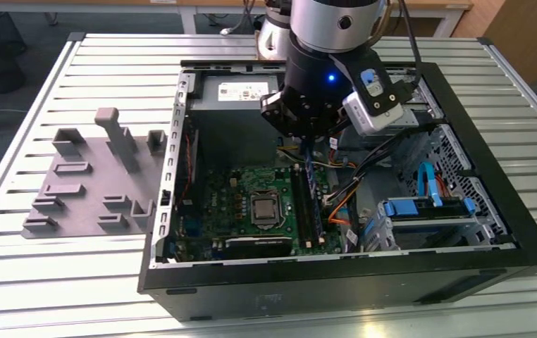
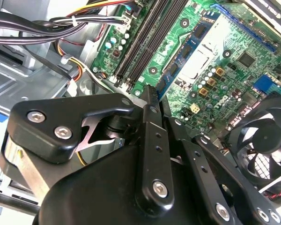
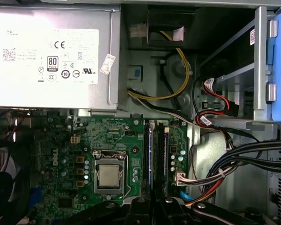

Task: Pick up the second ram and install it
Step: 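Insert the second ram into the second slot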

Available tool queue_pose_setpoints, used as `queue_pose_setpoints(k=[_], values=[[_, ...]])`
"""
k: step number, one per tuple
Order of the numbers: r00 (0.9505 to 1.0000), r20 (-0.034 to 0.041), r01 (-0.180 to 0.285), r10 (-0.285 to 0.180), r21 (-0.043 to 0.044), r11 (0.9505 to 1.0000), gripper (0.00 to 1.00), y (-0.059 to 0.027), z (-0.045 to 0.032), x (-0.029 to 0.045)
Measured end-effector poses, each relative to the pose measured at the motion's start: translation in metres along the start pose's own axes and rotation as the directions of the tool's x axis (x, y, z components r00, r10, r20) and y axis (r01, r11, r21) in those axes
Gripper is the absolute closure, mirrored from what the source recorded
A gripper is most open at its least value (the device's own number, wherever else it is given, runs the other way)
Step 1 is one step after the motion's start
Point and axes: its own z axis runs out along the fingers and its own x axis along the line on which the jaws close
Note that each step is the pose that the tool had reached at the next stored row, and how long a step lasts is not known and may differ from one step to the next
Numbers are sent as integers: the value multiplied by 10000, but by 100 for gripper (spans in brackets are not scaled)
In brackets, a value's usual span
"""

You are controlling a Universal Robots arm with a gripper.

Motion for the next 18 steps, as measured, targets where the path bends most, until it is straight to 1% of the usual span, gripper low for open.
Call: queue_pose_setpoints(k=[2, 3, 5, 8, 11, 15, 18], values=[[10000, -5, 0, 0, 0, 10000, 86, 0, 22, -5], [10000, -6, -2, 2, 0, 10000, 86, -1, 49, -7], [10000, -7, -3, 3, 0, 10000, 86, -1, 79, -15], [10000, -14, -22, 22, 0, 10000, 86, -2, 111, -34], [10000, -18, -53, 53, 1, 10000, 86, -2, 132, -49], [10000, -19, -61, 61, 2, 10000, 86, -2, 133, -51], [10000, -18, -60, 60, 0, 10000, 86, -3, 164, -51]])
